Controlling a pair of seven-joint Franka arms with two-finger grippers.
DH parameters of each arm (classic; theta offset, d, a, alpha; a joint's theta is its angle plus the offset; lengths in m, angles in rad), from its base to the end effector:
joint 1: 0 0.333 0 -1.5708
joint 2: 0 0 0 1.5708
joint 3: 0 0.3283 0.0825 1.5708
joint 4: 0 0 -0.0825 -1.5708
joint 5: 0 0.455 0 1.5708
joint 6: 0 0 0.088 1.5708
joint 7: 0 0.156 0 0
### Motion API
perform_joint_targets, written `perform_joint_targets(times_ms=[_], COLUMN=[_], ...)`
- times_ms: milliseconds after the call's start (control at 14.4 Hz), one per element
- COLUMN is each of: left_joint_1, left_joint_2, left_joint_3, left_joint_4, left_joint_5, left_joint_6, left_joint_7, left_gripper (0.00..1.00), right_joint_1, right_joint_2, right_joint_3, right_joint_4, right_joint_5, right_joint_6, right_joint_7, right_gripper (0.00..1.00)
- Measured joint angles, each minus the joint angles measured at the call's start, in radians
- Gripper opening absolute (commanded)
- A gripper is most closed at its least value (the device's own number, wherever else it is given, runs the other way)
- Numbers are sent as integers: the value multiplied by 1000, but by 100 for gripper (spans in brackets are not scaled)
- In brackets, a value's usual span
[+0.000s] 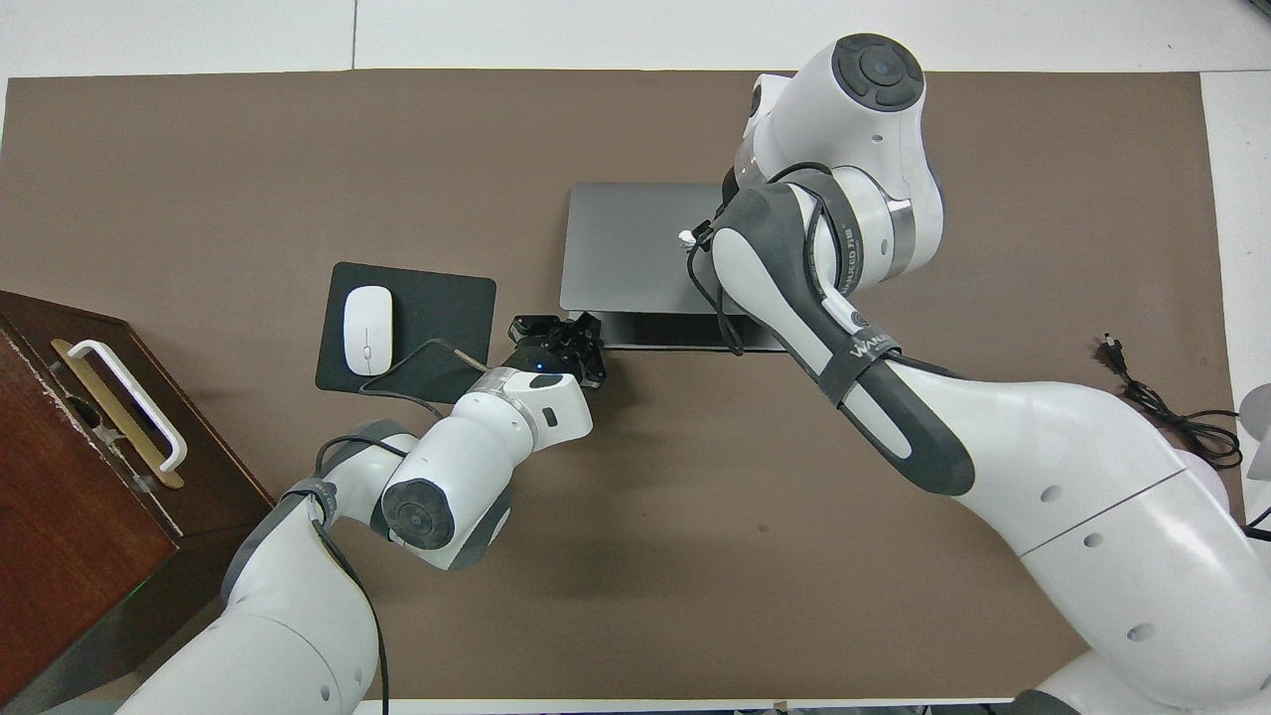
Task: Close laptop with both arms
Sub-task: 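Press the laptop lid down flat with the right gripper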
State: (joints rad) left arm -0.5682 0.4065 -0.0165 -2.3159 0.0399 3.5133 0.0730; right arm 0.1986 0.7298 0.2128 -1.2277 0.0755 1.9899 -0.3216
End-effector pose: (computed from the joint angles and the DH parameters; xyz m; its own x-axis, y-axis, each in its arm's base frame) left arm 0.5296 -0.3574 0.1728 0.5245 -0.4724 0.7083 -0.6208 -0.7816 -0.0616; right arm 0.7689 0.3038 0.2857 0.7992 0.5922 0.1023 0.6002 -0.7776 -0.1872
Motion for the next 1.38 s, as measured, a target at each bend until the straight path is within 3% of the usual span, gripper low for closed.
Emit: perform_joint_targets(times_ms=[1385], left_joint_1=[1], left_joint_2=[1], left_joint_3=[0], left_joint_4=[-2], left_joint_5=[3], left_joint_6=[6], left_joint_7=[6], left_gripper=[0], right_joint_1=[-1], right_joint_2=[-19], right_joint_3=[-1], right_joint_4=[-74], right_joint_5=[1], right_joint_6=[-2], right_joint_7=[11], right_gripper=[0])
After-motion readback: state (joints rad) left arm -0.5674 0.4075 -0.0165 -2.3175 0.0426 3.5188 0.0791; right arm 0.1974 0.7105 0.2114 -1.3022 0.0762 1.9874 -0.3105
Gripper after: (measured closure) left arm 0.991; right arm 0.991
